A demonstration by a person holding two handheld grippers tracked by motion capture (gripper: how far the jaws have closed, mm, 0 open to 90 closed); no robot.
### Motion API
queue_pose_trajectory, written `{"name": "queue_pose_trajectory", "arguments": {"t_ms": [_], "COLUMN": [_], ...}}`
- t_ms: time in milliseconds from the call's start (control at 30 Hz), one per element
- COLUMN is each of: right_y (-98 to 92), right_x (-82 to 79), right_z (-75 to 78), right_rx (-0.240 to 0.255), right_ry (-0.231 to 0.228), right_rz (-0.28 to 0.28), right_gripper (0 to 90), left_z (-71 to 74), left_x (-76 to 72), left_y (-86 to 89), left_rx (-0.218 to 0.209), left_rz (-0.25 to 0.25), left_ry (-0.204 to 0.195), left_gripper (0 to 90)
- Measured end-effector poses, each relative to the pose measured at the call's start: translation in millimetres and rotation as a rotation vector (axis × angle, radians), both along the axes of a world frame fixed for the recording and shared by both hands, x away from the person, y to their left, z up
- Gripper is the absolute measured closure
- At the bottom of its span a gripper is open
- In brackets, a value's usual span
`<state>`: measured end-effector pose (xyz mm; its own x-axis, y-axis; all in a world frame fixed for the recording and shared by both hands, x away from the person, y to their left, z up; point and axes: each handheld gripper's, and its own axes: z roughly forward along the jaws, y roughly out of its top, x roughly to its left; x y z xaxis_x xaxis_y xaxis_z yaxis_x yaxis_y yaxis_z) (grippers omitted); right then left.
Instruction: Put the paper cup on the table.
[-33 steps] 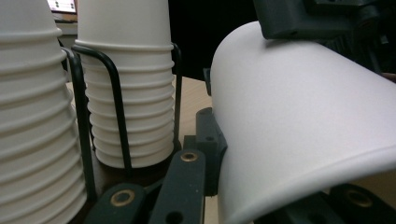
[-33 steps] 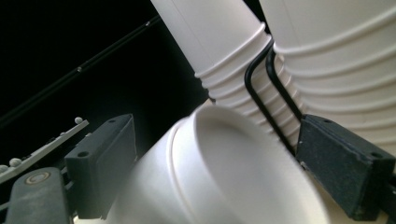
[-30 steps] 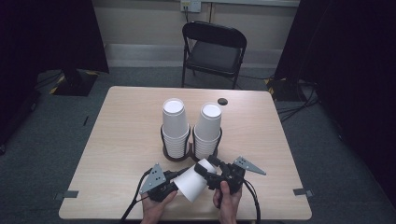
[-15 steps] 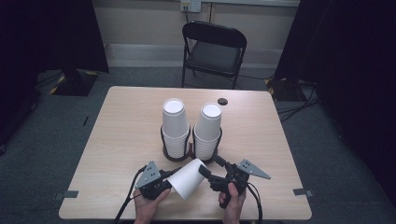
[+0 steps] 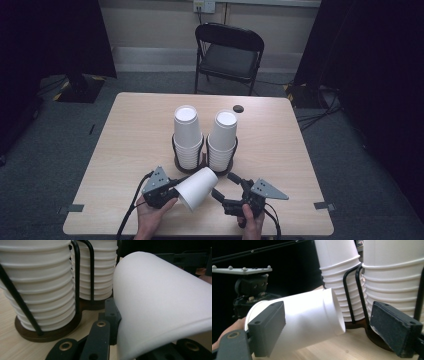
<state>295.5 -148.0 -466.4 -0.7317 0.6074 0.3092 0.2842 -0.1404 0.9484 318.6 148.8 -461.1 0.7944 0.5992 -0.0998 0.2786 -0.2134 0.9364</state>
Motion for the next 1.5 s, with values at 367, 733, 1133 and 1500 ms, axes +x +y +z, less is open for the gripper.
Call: {"name": "queue_pose_trajectory", "arguments": {"t_ms": [367, 733, 1133, 1500], "right_y": [3.5, 12.8, 24.0, 36.1], "right_x": [-2.1, -7.1, -10.3, -19.4], "right_z": [-6.7, -11.3, -13.4, -15.5], "right_rx": [-0.091, -0.331, -0.492, -0.714], "right_ry": [-0.097, -0.148, -0.229, -0.387], "right_rz": [0.009, 0.022, 0.025, -0.070], "right_gripper": [13.4, 15.5, 13.1, 13.5], "left_z": [12.4, 20.4, 24.4, 22.5], "left_x": [3.2, 8.0, 12.3, 14.7], "left_y": [5.3, 5.9, 2.5, -1.8], "left_rx": [0.047, 0.098, 0.150, 0.179], "left_rz": [0.032, 0.013, -0.031, -0.053], "left_ry": [0.056, 0.081, 0.131, 0.149], "left_gripper": [86.3, 86.2, 86.2, 86.1]}}
